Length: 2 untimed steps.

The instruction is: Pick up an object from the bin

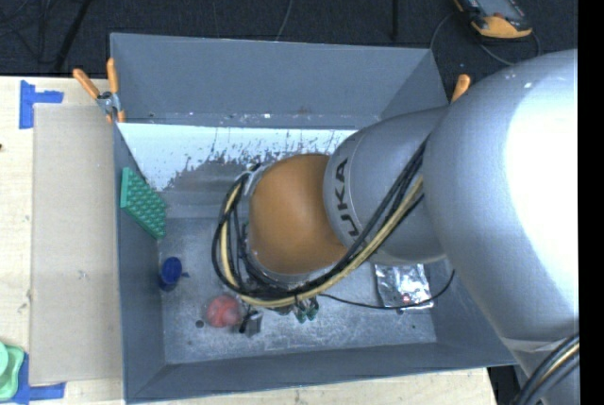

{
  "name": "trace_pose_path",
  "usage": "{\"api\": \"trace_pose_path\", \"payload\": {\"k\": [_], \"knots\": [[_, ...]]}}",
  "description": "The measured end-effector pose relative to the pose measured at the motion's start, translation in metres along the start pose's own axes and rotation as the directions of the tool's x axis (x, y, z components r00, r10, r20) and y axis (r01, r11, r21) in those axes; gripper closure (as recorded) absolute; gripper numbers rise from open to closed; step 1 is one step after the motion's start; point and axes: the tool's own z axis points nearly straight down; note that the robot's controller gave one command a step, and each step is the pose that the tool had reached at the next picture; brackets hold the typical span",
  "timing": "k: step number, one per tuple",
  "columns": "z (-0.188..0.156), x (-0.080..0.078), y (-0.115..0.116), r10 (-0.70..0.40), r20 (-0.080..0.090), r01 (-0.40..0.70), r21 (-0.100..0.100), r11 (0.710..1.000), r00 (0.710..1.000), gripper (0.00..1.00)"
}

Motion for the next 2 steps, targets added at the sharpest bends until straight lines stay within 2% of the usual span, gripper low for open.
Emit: {"api": "trace_pose_path", "payload": {"k": [1,2], "knots": [[-0.047,-0.001,0.000,0.003,0.011,-0.003,0.001,1.000,1.000,1.00],[-0.083,-0.002,0.001,0.006,0.010,-0.006,0.002,1.000,1.000,1.00]]}}
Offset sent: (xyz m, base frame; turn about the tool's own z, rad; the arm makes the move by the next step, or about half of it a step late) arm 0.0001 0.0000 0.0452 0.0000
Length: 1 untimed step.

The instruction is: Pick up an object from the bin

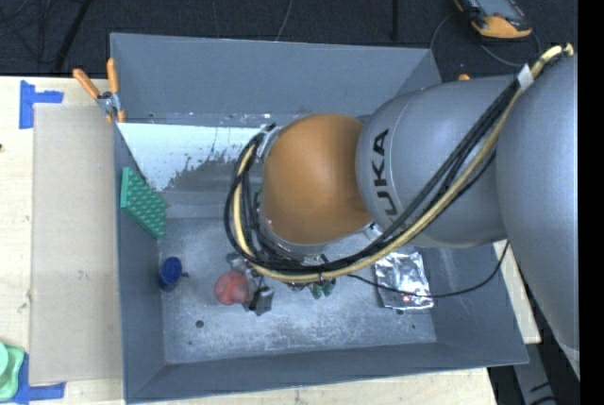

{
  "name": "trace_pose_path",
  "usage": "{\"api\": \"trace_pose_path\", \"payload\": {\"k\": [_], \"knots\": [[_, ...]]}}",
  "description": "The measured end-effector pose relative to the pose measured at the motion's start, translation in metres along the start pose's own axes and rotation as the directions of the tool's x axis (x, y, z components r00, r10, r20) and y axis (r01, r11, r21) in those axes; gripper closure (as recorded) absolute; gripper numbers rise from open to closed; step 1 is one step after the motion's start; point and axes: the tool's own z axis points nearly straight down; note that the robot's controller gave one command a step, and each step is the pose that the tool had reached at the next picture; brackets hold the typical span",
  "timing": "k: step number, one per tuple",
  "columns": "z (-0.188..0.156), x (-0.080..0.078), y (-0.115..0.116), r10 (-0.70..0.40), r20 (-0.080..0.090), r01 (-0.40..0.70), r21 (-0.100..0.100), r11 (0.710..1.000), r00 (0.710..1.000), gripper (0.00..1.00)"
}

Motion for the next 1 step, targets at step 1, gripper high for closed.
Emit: {"api": "trace_pose_path", "payload": {"k": [1], "knots": [[-0.0361,-0.0011,0.0008,0.003,0.001,-0.003,0.000,1.000,1.000,1.00]]}}
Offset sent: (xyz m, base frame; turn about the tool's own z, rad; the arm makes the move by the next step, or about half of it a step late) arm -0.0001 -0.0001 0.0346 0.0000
